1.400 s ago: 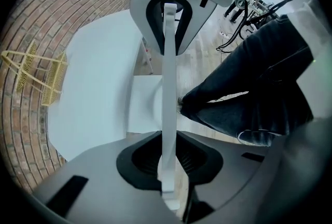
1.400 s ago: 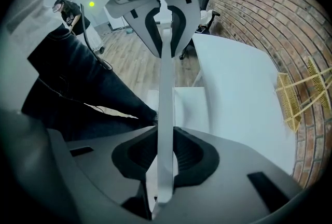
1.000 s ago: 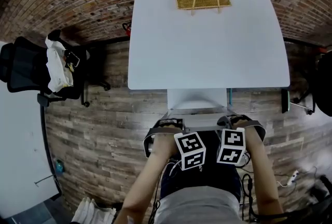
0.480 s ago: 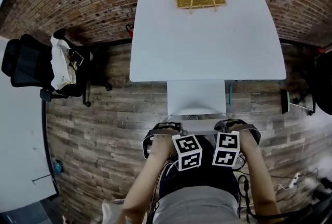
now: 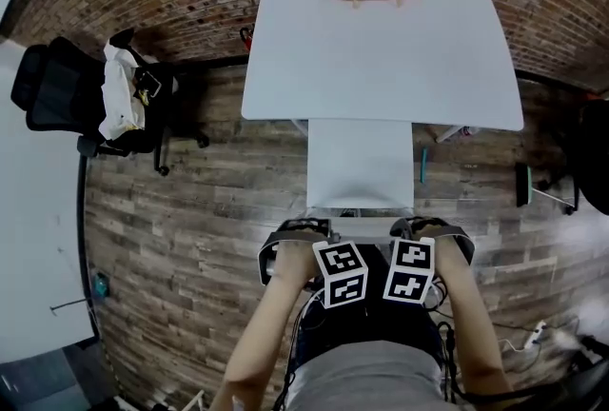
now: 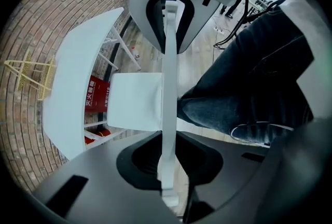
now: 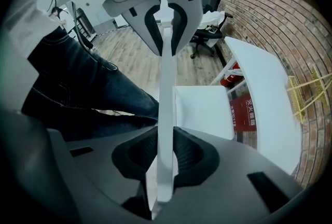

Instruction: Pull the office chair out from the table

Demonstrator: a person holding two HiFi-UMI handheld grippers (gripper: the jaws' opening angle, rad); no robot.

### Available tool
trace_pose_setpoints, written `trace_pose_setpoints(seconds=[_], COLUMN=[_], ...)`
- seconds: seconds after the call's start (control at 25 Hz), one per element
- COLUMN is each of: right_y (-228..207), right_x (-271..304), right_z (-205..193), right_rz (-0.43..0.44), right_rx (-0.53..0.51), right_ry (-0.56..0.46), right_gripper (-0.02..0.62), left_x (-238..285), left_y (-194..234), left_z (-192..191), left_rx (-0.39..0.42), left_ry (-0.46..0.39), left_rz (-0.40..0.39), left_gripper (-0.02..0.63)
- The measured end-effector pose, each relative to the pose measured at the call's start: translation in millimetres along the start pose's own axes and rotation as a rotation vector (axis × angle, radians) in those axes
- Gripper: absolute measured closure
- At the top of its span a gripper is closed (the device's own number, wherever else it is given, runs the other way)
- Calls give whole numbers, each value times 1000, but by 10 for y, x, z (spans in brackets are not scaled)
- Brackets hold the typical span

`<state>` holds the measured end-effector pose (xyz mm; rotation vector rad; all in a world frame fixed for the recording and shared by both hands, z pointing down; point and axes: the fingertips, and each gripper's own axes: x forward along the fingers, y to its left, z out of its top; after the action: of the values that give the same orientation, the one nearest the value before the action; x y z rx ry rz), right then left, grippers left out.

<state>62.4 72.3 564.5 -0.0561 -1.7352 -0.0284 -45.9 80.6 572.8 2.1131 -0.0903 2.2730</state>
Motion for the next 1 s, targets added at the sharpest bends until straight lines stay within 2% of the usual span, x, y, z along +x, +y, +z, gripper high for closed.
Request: trace_pose_setpoints(seconds=[1.0], right_y=[801], right_x=[-3], right_z=[114], right_rz=[32], right_rx=[88], right_ry=[-13], right_gripper=[508], left_x=[-25], left_y=[-763], left_z=[-114], left_rx=[43], left_ry=[1], left_rz=[-5], left_gripper=[523])
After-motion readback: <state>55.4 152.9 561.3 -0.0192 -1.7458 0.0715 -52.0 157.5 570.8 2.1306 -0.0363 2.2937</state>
